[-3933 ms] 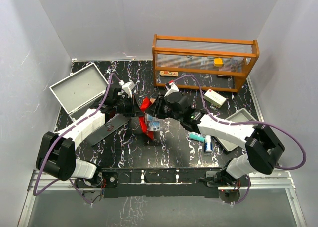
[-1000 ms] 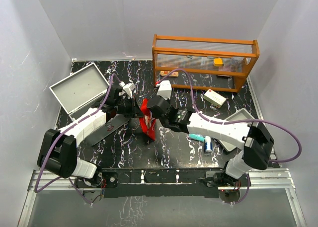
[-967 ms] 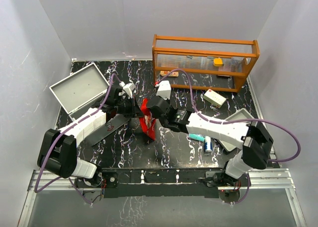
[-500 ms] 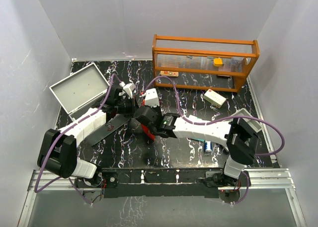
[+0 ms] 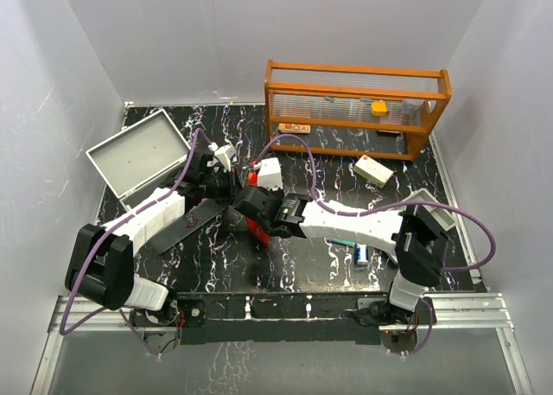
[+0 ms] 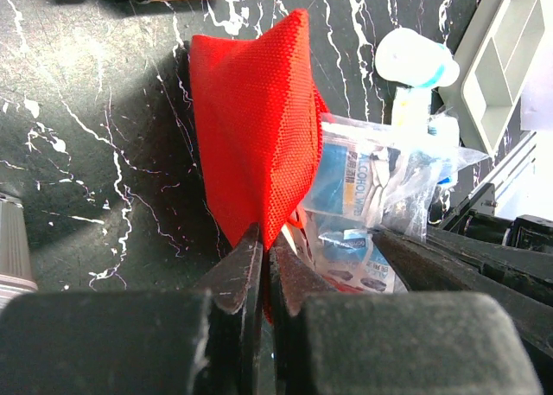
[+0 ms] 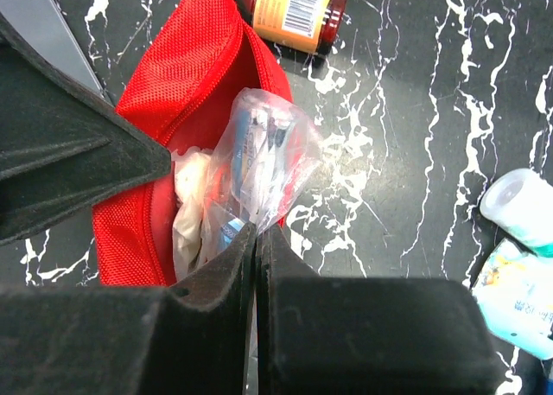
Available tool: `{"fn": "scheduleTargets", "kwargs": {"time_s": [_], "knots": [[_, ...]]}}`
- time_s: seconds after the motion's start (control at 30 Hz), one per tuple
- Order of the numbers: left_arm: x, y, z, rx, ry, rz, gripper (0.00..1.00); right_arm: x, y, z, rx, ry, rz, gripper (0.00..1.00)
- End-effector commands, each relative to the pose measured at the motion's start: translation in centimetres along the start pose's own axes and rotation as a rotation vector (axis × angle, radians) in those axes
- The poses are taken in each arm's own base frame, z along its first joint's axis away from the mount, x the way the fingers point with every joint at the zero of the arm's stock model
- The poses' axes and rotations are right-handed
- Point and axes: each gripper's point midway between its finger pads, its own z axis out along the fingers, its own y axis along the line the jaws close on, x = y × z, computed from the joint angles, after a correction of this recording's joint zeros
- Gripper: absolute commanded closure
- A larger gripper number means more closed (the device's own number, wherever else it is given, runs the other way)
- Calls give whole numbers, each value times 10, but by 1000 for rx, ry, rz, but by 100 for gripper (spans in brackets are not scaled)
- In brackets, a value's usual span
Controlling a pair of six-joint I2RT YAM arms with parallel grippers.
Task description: Organize the medicine kit
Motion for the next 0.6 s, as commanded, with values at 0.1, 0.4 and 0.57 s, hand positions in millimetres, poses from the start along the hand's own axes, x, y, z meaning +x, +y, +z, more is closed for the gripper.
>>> {"fn": "scheduleTargets", "kwargs": {"time_s": [0.1, 0.4, 0.57], "knots": [[-4, -6, -2, 16, -12, 11, 100, 1, 11, 8, 42, 40, 30, 100], [-5, -6, -2, 16, -13, 12, 100, -18, 13, 23, 145, -10, -3, 100], [-4, -6, -2, 16, -12, 12, 100, -20, 25, 22, 62, -1, 7, 98]]}}
